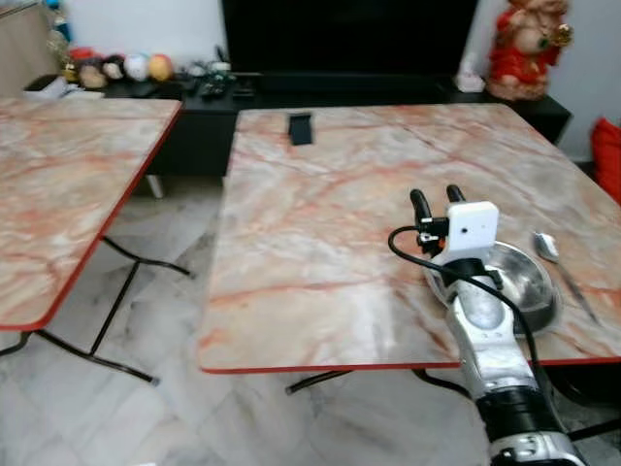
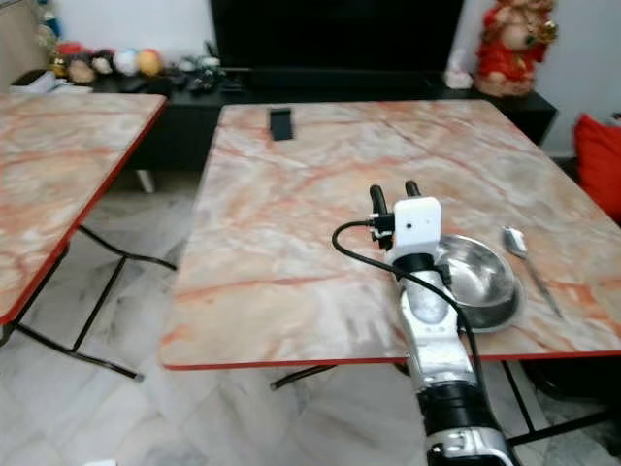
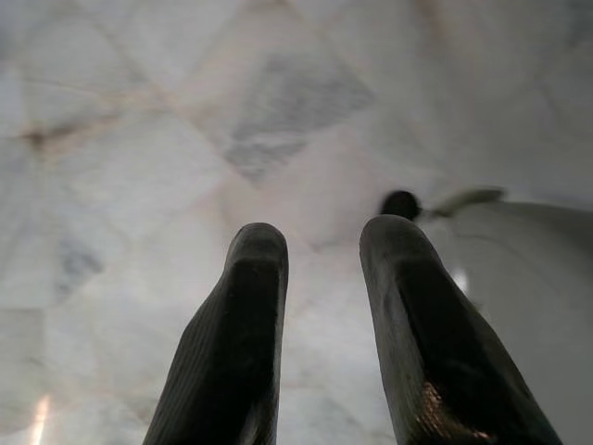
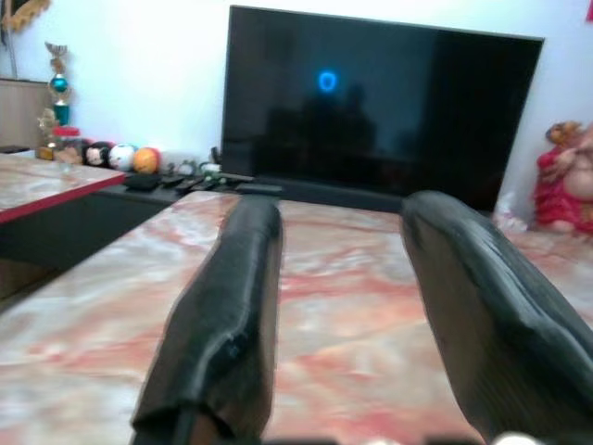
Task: Setting the table
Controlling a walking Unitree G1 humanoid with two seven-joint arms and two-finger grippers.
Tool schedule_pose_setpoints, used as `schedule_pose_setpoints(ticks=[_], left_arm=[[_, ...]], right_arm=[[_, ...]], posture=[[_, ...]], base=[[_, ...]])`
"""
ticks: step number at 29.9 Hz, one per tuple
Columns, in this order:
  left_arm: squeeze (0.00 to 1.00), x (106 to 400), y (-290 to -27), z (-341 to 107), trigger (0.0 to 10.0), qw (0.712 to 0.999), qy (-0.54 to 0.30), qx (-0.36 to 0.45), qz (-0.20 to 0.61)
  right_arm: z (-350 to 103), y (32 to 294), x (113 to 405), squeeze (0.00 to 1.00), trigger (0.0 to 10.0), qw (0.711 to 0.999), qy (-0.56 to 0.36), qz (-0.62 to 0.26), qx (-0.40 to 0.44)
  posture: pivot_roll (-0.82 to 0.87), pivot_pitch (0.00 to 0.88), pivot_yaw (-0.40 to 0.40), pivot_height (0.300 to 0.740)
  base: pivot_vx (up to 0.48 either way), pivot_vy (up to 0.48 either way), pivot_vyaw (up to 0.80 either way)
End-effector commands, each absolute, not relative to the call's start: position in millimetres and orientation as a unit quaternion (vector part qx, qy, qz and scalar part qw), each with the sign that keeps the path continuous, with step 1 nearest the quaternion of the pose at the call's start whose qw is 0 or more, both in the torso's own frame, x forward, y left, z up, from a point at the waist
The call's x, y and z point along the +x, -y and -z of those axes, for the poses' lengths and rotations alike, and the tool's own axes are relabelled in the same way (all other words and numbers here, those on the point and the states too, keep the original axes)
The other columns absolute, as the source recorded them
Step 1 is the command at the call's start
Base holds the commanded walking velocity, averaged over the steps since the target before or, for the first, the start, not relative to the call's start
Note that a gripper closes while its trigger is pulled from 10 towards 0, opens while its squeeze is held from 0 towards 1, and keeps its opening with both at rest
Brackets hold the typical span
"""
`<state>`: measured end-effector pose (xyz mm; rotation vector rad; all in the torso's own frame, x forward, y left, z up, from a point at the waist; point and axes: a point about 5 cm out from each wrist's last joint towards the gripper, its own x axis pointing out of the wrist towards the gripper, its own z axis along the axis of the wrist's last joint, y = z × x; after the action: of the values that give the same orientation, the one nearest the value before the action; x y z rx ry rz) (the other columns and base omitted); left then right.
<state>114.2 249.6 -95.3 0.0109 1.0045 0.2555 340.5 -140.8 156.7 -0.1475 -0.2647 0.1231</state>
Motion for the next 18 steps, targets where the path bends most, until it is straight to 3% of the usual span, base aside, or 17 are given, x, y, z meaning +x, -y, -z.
schedule_pose_setpoints(ticks=[1, 18], left_arm=[[0.0, 112.6, -245.5, 97.1, 10.0, 0.866, -0.485, 0.001, -0.121], [0.0, 112.1, -245.0, 97.3, 10.0, 0.866, -0.487, 0.003, -0.116]], right_arm=[[-160.6, 148.4, 341.1, 0.0, 10.0, 0.986, 0.137, -0.051, -0.078], [-160.6, 149.0, 341.2, 0.0, 10.0, 0.986, 0.137, -0.053, -0.081]], posture=[[-0.04, 0.0, 0.017, 0.732], [-0.05, 0.0, 0.019, 0.732]], base=[[0.0, 0.289, 0.0], [0.0, 0.277, 0.0]])
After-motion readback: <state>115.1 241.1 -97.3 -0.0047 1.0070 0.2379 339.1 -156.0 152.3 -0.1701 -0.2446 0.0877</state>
